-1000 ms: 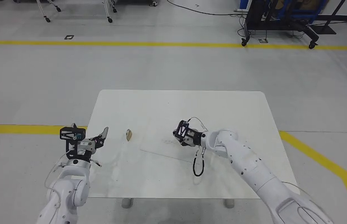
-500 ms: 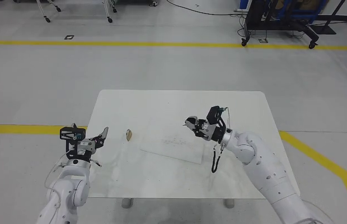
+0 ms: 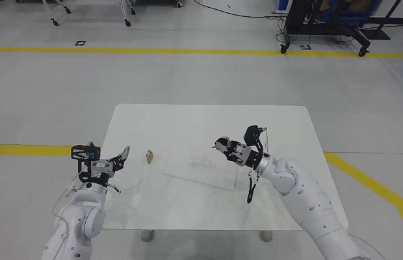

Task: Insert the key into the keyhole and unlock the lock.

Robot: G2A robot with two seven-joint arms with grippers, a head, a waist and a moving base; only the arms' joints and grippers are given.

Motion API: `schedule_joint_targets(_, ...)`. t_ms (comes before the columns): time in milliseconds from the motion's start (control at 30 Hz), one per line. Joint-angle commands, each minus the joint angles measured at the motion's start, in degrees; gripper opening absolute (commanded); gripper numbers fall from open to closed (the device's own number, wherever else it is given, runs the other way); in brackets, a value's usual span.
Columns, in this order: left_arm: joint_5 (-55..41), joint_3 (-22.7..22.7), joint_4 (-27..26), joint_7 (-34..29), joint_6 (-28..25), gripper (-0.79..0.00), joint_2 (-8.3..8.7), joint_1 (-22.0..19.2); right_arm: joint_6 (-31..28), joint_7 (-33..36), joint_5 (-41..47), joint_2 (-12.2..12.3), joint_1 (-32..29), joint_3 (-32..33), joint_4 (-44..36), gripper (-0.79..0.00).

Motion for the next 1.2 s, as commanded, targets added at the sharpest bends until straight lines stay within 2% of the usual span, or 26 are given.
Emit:
schedule_joint_targets(0, -22.3, 1.4, 0.9, -4.5, -8.4, 0.0, -0.24, -2.6, -0.6, -1.6, 7.2, -0.6, 0.4, -1.4, 2.9, -0.785)
schedule_joint_targets(33, -26.2, 2.1, 1.4, -6.4, -10.4, 0.0, -0.3, -3.5, -0.9, -2.0, 8.4, -0.8, 0.5, -2.0, 3.7, -0.785)
schedule_joint_targets(100, -40.2, 4.6, 3.4, -14.5, -15.8, 0.0, -0.48, -7.4, -2.5, -3.2, 12.7, -1.6, 1.3, -3.7, 6.1, -0.785)
schedule_joint_targets(167, -49.1, 6.2, 5.7, -21.5, -16.0, 0.0, -0.54, -11.1, -4.0, -3.2, 15.3, -2.1, 1.9, -4.9, 7.5, -0.785)
schedule_joint_targets(233, -53.4, 7.5, 6.5, -27.4, -15.7, 0.0, -0.48, -13.9, -4.2, -3.0, 15.6, -2.1, 2.1, -5.1, 7.8, -0.785)
schedule_joint_targets(467, -55.0, 7.8, 6.8, -28.3, -15.6, 0.0, -0.51, -14.2, -4.2, -3.0, 15.6, -2.1, 2.1, -5.1, 7.8, -0.785)
schedule_joint_targets(533, -58.2, 8.8, 7.7, -29.4, -14.3, 0.0, -0.63, -14.3, -3.9, -3.1, 15.8, -2.2, 2.1, -5.1, 7.7, -0.785)
schedule_joint_targets(600, -64.4, 11.4, 10.3, -33.6, -15.1, 0.0, -0.92, -15.9, -2.4, -1.8, 17.5, -2.3, 1.6, -5.5, 7.2, -0.785)
schedule_joint_targets(667, -69.1, 13.7, 12.8, -36.8, -15.9, 0.0, -1.23, -17.5, -4.1, -0.5, 21.8, -2.6, 1.2, -6.8, 6.6, -0.785)
schedule_joint_targets(800, -75.2, 18.5, 18.9, -44.7, -23.8, 0.0, -1.77, -21.3, -5.4, 7.0, 34.2, -3.4, 2.4, -10.4, 7.8, -0.785)
schedule_joint_targets(933, -78.3, 20.2, 24.2, -48.0, -29.9, 0.0, -1.97, -23.5, -7.4, 11.7, 43.1, -3.9, 3.3, -12.4, 8.6, -0.785)
schedule_joint_targets(1067, -80.2, 20.8, 26.2, -49.4, -32.7, 0.0, -1.97, -24.8, -7.9, 15.8, 47.8, -4.2, 4.2, -13.9, 9.7, -0.785)
schedule_joint_targets(1100, -81.3, 20.9, 26.5, -49.6, -32.8, -0.117, -1.97, -24.9, -7.5, 16.5, 48.3, -4.3, 4.5, -14.2, 9.9, -0.785)
schedule_joint_targets(1133, -81.7, 20.9, 26.7, -49.9, -33.0, -0.2, -1.93, -25.0, -7.2, 17.1, 48.5, -4.3, 4.7, -14.4, 10.2, -0.785)
schedule_joint_targets(1167, -81.6, 20.9, 26.9, -50.1, -33.3, -0.339, -1.88, -25.1, -6.9, 17.5, 48.7, -4.4, 4.9, -14.5, 10.3, -0.785)
